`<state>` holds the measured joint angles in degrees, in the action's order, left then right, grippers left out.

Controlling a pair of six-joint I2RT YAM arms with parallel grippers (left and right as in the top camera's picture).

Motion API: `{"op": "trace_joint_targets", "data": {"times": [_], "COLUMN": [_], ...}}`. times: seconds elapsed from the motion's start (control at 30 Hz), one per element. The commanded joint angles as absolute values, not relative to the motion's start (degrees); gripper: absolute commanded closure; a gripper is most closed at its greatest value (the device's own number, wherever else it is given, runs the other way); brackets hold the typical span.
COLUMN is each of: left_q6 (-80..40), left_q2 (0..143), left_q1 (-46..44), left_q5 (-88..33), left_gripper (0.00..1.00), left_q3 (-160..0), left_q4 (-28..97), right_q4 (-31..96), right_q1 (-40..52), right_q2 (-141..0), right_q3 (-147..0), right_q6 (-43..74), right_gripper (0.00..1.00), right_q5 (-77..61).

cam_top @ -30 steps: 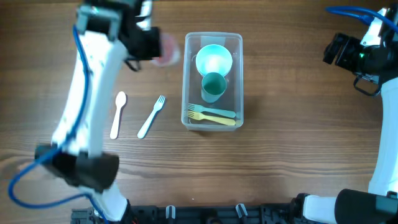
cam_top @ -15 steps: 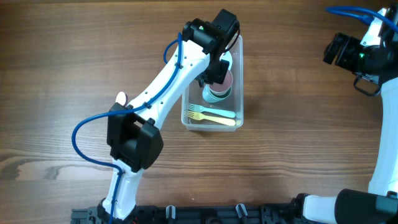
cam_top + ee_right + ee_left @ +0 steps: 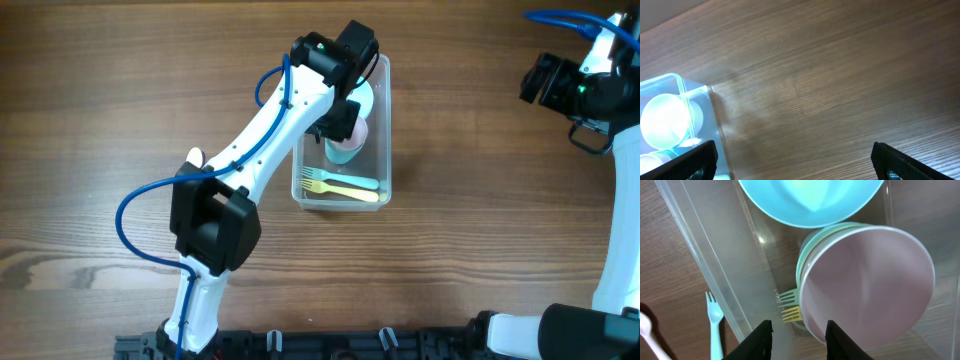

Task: Pack container
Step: 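Lower the pink cup onto the stacked cups in the container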

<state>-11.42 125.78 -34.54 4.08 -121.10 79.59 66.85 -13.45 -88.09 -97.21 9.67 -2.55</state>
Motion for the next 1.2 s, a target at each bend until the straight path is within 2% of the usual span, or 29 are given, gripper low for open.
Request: {"op": "trace_joint_targets", "data": {"times": [0.0, 0.27, 0.3, 0.47, 0.57, 0.83, 1.03, 1.07, 1.17], "left_q6": [-12.67, -12.67, -12.67, -12.73, -17.78, -28.23, -32.12, -29.3, -24.58], "left_q2": [125.71, 125.71, 125.71, 125.71, 125.71, 125.71, 125.71, 125.71, 125.58], "left_q1": [-34.22, -34.24, -34.22, -34.24, -34.24, -34.24, -34.24, -34.22, -33.98], "left_q5": [4.91, 4.82, 4.82, 2.11, -2.66, -8.43, -6.26, -1.67, -0.12], "left_gripper": [0.63, 0.63, 0.66, 0.64, 0.68, 0.67, 0.6, 0.54, 0.49], "left_q3": [-120.53, -115.81, -114.45, -113.84, -113.84, -113.84, -113.84, -113.84, -113.86], "left_q4": [79.05, 76.82, 75.55, 72.14, 70.87, 70.65, 70.24, 70.52, 70.83], "right_q4": [66.7, 66.7, 66.7, 66.7, 66.7, 66.7, 66.7, 66.7, 66.7], "right_q1": [-13.47, -13.47, -13.47, -13.47, -13.47, -13.47, -13.47, -13.47, -13.47], "right_q2": [-88.77, -88.77, -88.77, -88.77, -88.77, -88.77, -88.77, -88.77, -88.77], "right_q3": [-96.9, -96.9, -96.9, -96.9, -96.9, -96.9, -96.9, -96.9, -96.9], "right_q6": [10.63, 10.66, 10.63, 10.63, 10.66, 10.63, 10.66, 10.66, 10.66], "right_gripper": [0.0, 0.0, 0.0, 0.0, 0.0, 0.0, 0.0, 0.0, 0.0], "right_q5": [-3.03, -3.03, -3.03, -3.03, -3.03, -3.03, -3.03, -3.03, -3.03]}}
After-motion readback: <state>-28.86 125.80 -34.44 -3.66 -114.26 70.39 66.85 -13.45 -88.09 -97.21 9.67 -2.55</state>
